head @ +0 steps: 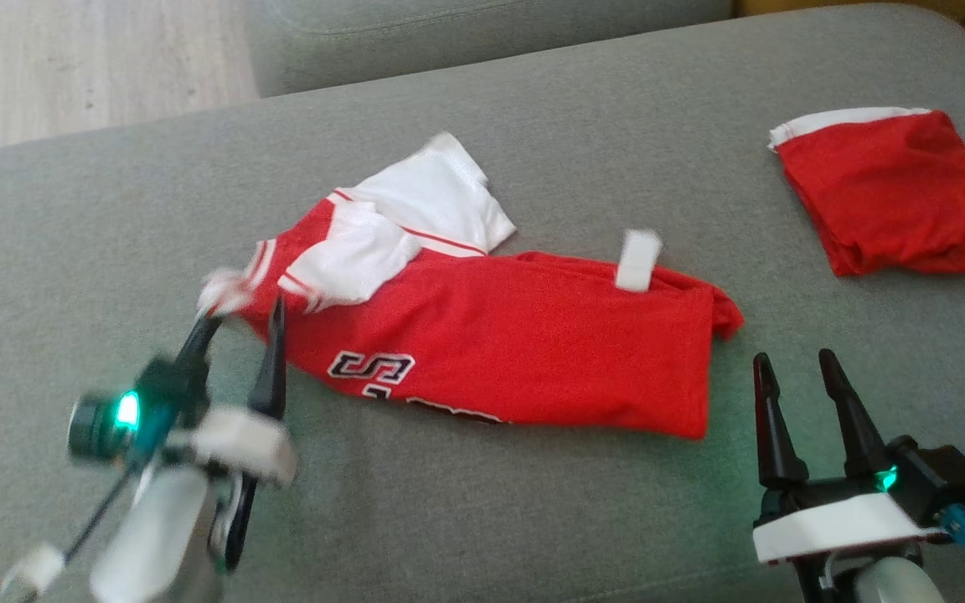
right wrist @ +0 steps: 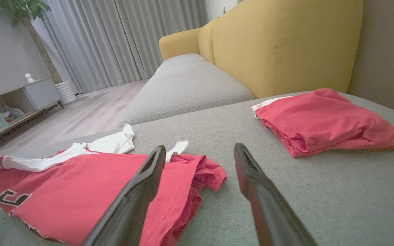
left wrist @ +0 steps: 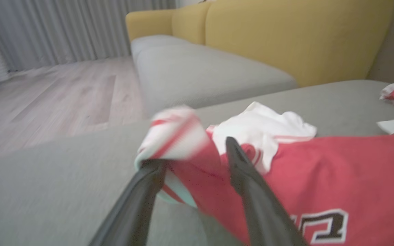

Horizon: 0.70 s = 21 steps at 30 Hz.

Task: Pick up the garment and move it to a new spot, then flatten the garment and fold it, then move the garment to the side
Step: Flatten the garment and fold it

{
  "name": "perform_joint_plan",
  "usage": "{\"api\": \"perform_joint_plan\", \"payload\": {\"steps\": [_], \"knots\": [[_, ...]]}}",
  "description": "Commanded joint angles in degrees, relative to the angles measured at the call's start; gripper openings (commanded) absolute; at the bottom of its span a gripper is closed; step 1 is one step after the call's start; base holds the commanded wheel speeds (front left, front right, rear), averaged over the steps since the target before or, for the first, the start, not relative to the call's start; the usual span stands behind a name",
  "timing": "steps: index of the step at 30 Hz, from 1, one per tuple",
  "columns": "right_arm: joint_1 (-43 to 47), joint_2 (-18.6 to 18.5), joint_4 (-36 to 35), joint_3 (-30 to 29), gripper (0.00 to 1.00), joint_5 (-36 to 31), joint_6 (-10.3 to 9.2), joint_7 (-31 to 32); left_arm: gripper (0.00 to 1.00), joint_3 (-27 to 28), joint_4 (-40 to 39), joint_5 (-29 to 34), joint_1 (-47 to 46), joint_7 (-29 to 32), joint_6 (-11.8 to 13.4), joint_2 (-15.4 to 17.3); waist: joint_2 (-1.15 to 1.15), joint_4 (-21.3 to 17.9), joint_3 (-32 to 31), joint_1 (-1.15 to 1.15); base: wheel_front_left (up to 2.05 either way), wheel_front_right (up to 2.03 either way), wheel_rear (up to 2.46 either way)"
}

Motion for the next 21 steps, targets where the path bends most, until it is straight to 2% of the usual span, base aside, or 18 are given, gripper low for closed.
{"api": "perform_joint_plan", "payload": {"steps": [1,6,9,14,18,21], "knots": [[-1.2,-0.3,-1.6,1.2,1.00,-0.2,0.37,-0.6,1.00,3.9,-2.1,-0.1,-1.3,-0.4,1.1,1.5,0.00,0.7,0.0,-0.01,0.00,0.00,0.00],[-0.2,-0.3,-1.5,0.7,1.00,-0.4,0.37,-0.6,1.00,7.7,-4.1,0.9,9.4,-0.4,2.8,-0.6,0.00,2.0,-1.1,-0.01,0.00,0.00,0.00],[0.6,-0.3,-1.3,0.8,1.00,-0.6,0.37,-0.6,1.00,7.6,-6.6,4.3,12.2,-0.4,3.4,-1.2,0.00,3.0,-1.6,-0.01,0.00,0.00,0.00],[0.4,-0.3,-1.6,1.4,1.00,-1.2,0.37,-0.6,1.00,2.5,-9.2,14.1,7.4,-0.4,2.8,0.1,0.00,3.8,-0.5,-0.01,0.00,0.00,0.00],[-0.7,-0.3,-1.6,2.0,1.00,-1.7,0.37,-0.6,1.00,-4.0,-4.7,21.3,0.0,1.9,1.1,0.0,0.00,3.5,1.6,-0.01,0.00,0.00,0.00],[-1.7,-0.3,-1.6,2.4,1.00,-1.9,0.37,-0.6,1.00,-8.0,-1.0,26.6,-5.3,3.8,1.6,-0.7,0.00,2.8,3.5,-0.01,0.00,0.00,0.00]]}}
